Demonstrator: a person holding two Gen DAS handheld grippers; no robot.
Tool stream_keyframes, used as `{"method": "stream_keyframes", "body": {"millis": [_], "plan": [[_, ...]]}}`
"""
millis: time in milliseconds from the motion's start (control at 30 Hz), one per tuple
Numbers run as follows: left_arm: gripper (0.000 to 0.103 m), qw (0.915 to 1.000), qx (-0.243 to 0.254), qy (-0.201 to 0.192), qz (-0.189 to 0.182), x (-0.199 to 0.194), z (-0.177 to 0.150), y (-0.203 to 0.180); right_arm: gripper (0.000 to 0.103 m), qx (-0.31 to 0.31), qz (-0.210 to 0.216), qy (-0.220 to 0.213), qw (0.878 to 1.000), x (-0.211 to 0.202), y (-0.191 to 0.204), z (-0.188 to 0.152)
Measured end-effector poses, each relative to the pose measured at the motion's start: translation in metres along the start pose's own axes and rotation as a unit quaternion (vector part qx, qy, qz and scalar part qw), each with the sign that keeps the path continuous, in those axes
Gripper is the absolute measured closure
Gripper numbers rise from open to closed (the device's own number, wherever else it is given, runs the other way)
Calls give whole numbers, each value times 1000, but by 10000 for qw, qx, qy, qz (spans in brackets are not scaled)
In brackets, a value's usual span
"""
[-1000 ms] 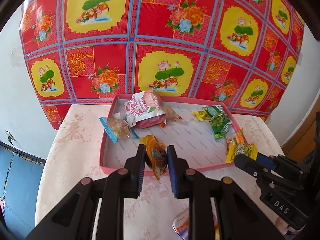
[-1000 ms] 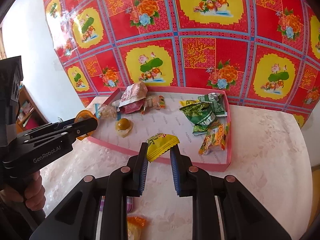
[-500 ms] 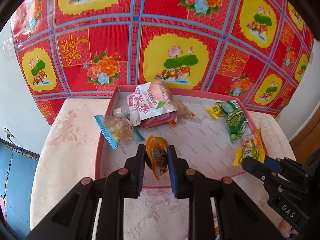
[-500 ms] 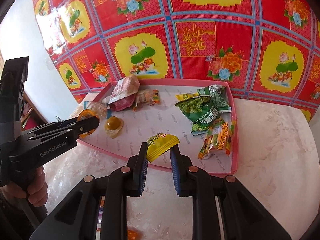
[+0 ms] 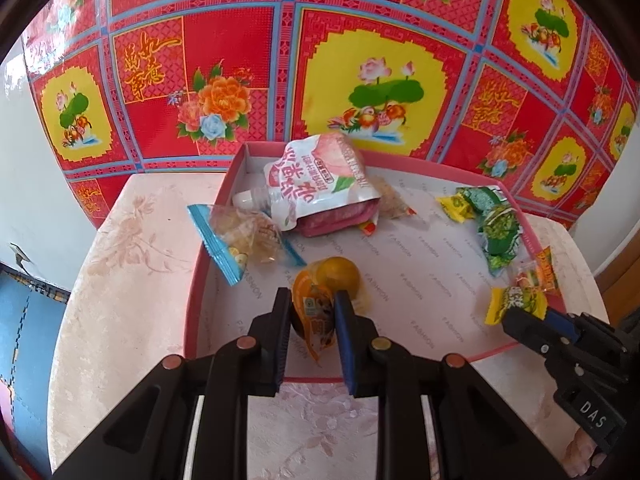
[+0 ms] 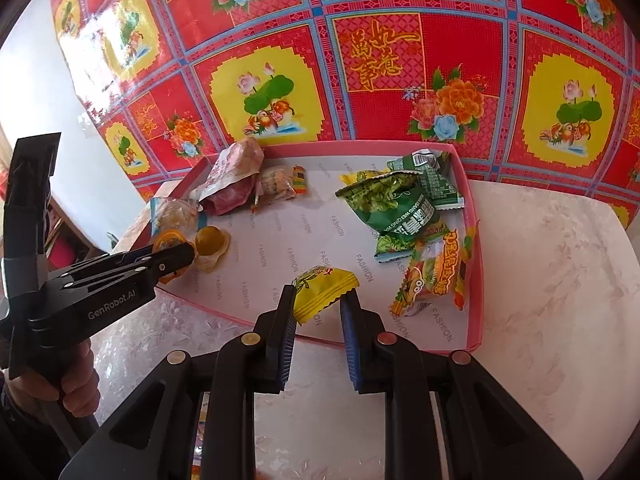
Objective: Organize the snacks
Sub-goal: 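Carry the egg candy into the box while the right gripper carries the yellow candy there, then release the egg candy in the box while the right gripper releases the yellow candy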
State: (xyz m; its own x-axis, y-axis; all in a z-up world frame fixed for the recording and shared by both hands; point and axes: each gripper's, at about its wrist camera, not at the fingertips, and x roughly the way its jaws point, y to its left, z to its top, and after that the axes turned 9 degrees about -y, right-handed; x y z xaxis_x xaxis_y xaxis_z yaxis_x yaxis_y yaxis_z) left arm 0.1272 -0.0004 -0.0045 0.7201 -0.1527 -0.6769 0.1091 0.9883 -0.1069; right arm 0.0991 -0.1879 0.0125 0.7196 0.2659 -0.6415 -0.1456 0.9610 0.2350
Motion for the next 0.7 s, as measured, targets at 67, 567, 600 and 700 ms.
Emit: {"method": "stream_keyframes", "body": {"millis": [67, 567, 600, 700], "plan": [[81, 10000, -26, 5, 7, 0, 0, 1, 80, 69, 23, 6, 10000, 1, -1, 0], [60, 10000, 57, -9, 27, -10, -2, -3, 64, 181, 152, -93, 9997, -6, 1, -2], [60, 10000, 36, -25, 16, -13, -2, -3, 64, 162, 151, -107, 9997, -7, 1, -3], [60, 10000, -10, -61, -38, -19, -3, -3, 64, 132, 172, -164, 9996, -12, 2, -3]]}}
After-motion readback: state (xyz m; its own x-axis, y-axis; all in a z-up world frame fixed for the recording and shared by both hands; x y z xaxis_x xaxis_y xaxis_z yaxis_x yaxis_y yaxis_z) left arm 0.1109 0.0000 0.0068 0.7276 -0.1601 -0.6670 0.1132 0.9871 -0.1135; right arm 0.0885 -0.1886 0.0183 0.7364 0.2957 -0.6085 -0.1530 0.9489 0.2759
